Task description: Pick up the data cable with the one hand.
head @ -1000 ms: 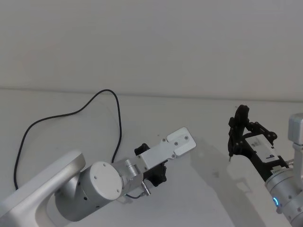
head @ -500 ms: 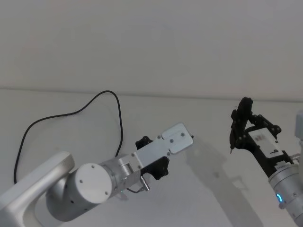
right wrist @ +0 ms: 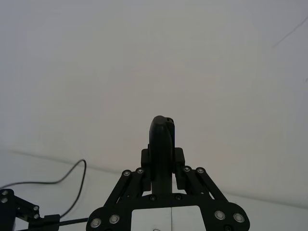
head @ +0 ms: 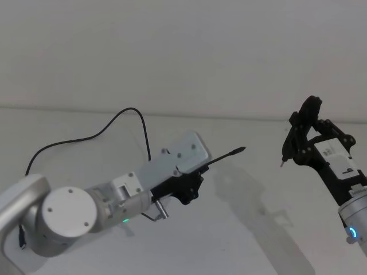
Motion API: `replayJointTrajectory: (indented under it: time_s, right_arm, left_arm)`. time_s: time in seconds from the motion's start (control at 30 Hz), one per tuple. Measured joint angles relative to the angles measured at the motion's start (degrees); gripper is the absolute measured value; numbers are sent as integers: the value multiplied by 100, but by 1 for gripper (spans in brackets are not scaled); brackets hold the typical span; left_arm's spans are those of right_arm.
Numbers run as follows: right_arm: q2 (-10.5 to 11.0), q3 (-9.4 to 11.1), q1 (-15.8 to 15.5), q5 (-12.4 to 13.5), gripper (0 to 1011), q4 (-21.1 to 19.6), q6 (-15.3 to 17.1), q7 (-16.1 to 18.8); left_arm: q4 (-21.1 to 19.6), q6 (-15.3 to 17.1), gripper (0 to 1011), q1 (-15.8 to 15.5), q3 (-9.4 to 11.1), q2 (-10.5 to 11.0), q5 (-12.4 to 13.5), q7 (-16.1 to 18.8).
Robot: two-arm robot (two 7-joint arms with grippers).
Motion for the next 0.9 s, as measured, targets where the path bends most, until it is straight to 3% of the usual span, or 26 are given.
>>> replayJointTrajectory:
  time_s: [0.5, 0.9]
  right_arm:
    - [-171, 245, -114, 628, 268, -174, -276, 380]
    - [-333, 349, -75, 1282, 268, -136, -525, 806]
  left_arm:
    - [80, -597, 51, 17, -515, 295, -813, -713]
    - [209, -892, 51, -68, -719, 522, -1491, -1452]
